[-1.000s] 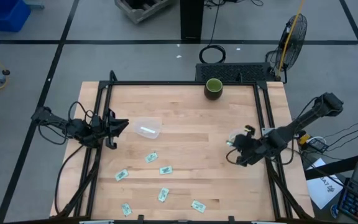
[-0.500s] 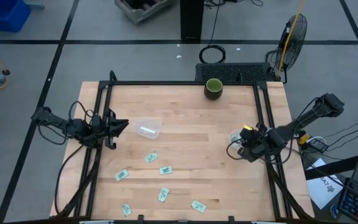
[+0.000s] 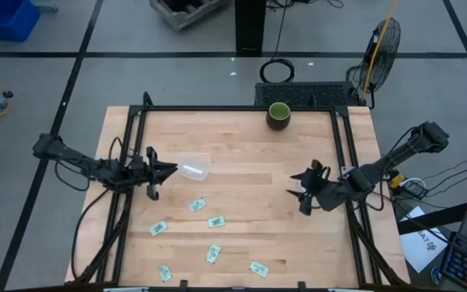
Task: Pick and place Stevia / Truvia into bins
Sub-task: Put the white stevia packet into the transparent rectangular container
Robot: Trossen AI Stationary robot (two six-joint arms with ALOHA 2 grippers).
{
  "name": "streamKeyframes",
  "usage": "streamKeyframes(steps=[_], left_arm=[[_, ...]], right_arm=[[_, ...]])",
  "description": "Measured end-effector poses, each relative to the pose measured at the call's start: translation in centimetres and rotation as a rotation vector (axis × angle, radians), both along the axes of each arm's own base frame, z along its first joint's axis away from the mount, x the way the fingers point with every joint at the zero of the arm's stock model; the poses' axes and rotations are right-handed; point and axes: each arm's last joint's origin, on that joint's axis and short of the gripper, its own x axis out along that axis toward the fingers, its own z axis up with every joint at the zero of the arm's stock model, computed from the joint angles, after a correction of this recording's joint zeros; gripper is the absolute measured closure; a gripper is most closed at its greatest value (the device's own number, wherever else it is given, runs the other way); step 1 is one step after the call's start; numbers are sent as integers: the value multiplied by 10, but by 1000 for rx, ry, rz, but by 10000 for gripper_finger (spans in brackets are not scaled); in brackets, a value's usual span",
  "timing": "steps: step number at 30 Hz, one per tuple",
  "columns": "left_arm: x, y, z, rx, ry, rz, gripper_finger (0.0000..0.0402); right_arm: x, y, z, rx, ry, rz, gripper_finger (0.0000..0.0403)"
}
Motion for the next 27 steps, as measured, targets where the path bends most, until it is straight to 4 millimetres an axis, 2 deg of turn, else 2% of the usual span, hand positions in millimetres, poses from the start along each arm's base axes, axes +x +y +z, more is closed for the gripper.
streamKeyframes(steps=[4,6,11,17,20,24,27], left_arm=[[4,-2,16,34,-19,-3,339],[4,-3,17,23,-29,-39,339],[10,-5,9,15,38,-37,339],[22,-10,-7,-25,160,-50,332],[27,-12,-17,-78,223,-50,302],[34,-15,-31,-173,297,-35,241],[37,-20,-41,-260,361,-96,198]], right_arm=[[9,5,13,-45,-115,76,178],[11,6,17,-63,-153,97,183],[17,8,20,-148,-177,151,189],[31,4,17,-186,-189,128,188],[37,0,13,-201,-168,105,189],[45,-6,7,-225,-143,77,190],[49,-10,4,-234,-131,58,188]])
